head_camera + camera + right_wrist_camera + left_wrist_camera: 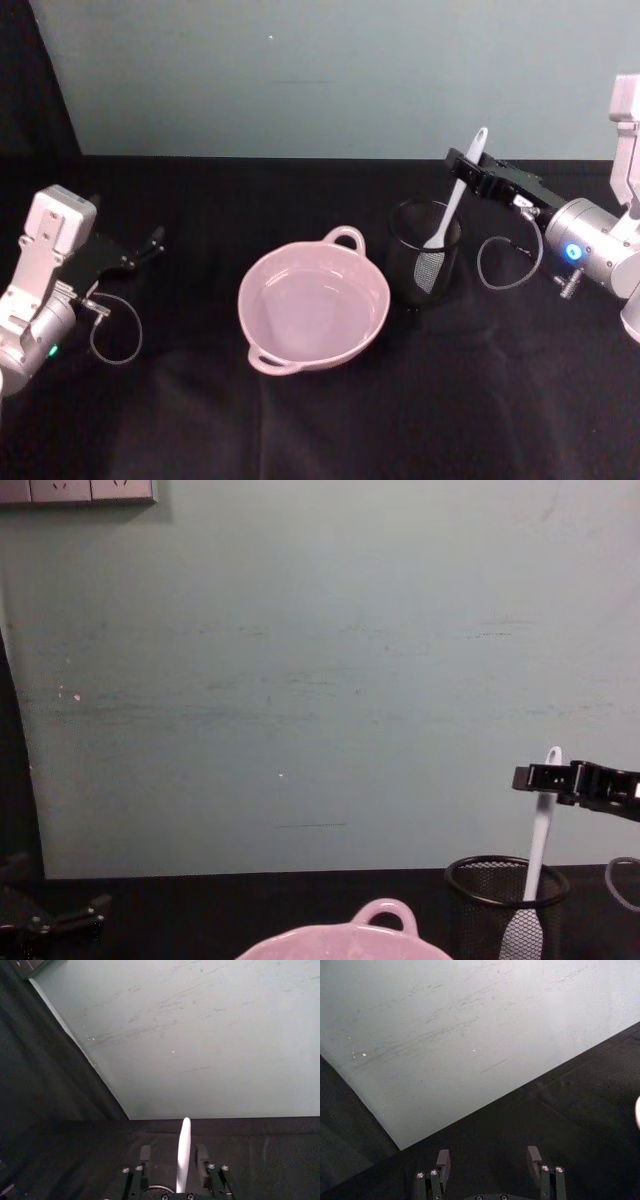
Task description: Use the one hand to pick up the spoon and stir the clear water in the bowl.
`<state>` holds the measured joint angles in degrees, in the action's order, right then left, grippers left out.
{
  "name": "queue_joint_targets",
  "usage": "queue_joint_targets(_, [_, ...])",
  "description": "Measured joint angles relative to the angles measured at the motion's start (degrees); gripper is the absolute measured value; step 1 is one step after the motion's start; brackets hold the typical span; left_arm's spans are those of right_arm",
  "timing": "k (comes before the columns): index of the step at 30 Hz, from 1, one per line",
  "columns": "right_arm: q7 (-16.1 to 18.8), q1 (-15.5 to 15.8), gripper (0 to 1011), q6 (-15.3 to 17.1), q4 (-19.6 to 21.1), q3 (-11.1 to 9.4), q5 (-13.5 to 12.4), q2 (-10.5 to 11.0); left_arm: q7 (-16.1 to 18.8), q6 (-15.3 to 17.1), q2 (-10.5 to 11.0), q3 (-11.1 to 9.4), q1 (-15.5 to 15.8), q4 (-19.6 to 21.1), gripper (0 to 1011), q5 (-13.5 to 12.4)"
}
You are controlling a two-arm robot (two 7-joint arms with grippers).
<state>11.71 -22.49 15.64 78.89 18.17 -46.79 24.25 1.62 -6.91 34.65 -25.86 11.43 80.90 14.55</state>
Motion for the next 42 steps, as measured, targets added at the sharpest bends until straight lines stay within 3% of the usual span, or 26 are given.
queue_joint_targets(14, [0.0,0.0,124,0.0,0.0,0.0,0.0,0.0,0.0,0.0,0.0,0.0,0.0,0.0,1011,0.0])
queue_joint_targets(28, [0.0,0.1,110,-0.2,0.2,0.0,0.2,0.1,0.0,0.0,0.0,0.0,0.0,0.0,1011,0.0])
queue_joint_targets(30, [0.0,0.6,110,-1.0,1.2,0.0,1.0,0.5,0.0,0.0,0.0,0.0,0.0,0.0,1012,0.0])
queue_joint_targets(34, [-0.6,2.4,110,-3.8,5.8,0.5,5.1,2.0,0.0,0.0,0.0,0.0,0.0,0.0,1011,0.0])
queue_joint_targets(35, [-0.6,2.4,110,-3.8,5.8,0.5,5.1,2.0,0.0,0.0,0.0,0.0,0.0,0.0,1011,0.0])
queue_joint_targets(40, [-2.5,3.7,110,-5.0,11.7,1.4,10.9,4.1,0.0,0.0,0.0,0.0,0.0,0.0,1011,0.0])
queue_joint_targets(42, [-2.9,3.9,110,-4.7,13.2,1.5,12.0,4.7,0.0,0.0,0.0,0.0,0.0,0.0,1011,0.0])
